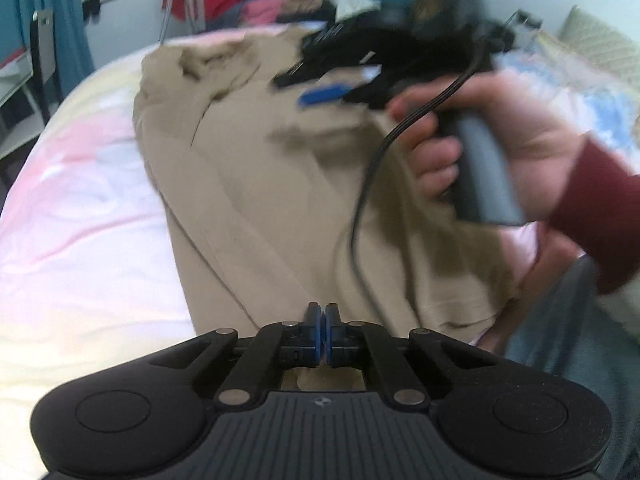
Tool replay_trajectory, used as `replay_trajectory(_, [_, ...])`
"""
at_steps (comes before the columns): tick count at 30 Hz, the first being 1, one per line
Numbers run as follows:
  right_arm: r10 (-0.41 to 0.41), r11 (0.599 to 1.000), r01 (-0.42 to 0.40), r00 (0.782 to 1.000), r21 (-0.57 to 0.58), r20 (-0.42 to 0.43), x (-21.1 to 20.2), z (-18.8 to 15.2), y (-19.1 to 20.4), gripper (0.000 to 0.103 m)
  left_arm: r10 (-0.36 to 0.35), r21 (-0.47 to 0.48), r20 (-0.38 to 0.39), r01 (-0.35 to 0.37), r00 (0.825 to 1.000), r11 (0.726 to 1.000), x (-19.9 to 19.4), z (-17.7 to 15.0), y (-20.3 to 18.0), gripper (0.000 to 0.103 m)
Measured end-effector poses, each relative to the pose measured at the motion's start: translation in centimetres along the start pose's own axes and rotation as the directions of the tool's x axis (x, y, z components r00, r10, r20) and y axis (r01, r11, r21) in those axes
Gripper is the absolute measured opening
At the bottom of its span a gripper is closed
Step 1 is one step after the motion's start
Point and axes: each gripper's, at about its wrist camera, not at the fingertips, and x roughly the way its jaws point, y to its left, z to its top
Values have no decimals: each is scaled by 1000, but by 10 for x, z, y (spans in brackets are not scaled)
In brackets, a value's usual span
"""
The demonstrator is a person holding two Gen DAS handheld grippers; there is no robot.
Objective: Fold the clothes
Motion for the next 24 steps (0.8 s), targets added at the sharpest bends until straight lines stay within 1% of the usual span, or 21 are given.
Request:
replay_trajectory(1, [47,999,-47,998,13,-38,11,-2,0,37,-19,-5,22,19,1000,1000,-6,0,1,1])
replay_trajectory(2, [77,997,-75,995,31,-67,21,-4,0,37,-34,-10,42,34,999,999,-12,-1,1,1])
replay_trajectory(4, [113,992,-107,988,68,-105,42,-5,2,37,-66,-11,84,67,994,998,-22,0,3,0])
replay_trajectory(7, [130,988,-118,984,101,-122,70,1,5,37,-134,-46,132,141,982,989,-35,-5,12,0])
replay_trajectory(8, [131,988,-118,983,103,-128,78,4,6,37,-139,-67,141,149,980,987,-36,-7,16,0])
replay_trajectory(10, [99,993,-89,986,77,-137,92,7,9,37,-144,-112,155,162,977,980,-37,-9,22,0])
replay_trajectory(12, [71,997,-65,987,47,-142,105,9,10,37,-125,-154,155,149,980,977,-24,-11,24,0])
replay_trajectory(13, [60,998,-55,988,36,-142,112,9,10,34,-105,-171,137,128,985,977,-19,-11,26,0])
replay_trajectory(15, [58,998,-55,989,24,-135,121,9,10,34,-61,-202,91,78,994,976,-9,-10,30,2])
replay_trajectory(16, [58,998,-56,990,19,-130,125,8,10,34,-55,-215,71,69,996,974,-2,-10,31,4])
replay_trajectory(17, [63,998,-63,990,8,-125,128,9,11,34,-54,-226,52,65,997,972,5,-10,31,11])
replay_trajectory(18, [70,997,-71,990,-7,-119,130,9,13,23,-54,-237,32,60,998,970,13,-10,31,14])
replay_trajectory(19, [66,997,-70,991,-26,-114,129,11,15,5,-50,-247,20,53,999,968,17,-10,32,16])
replay_trajectory(21, [48,996,-56,993,-68,-105,125,16,20,5,-50,-252,13,52,999,966,19,-11,31,18])
replay_trajectory(23, [25,996,-30,998,-86,-62,113,25,21,5,-57,-244,17,60,998,968,18,-13,31,29])
replay_trajectory(24, [17,997,-20,999,-78,-37,105,31,19,5,-62,-231,19,65,998,971,17,-14,29,30])
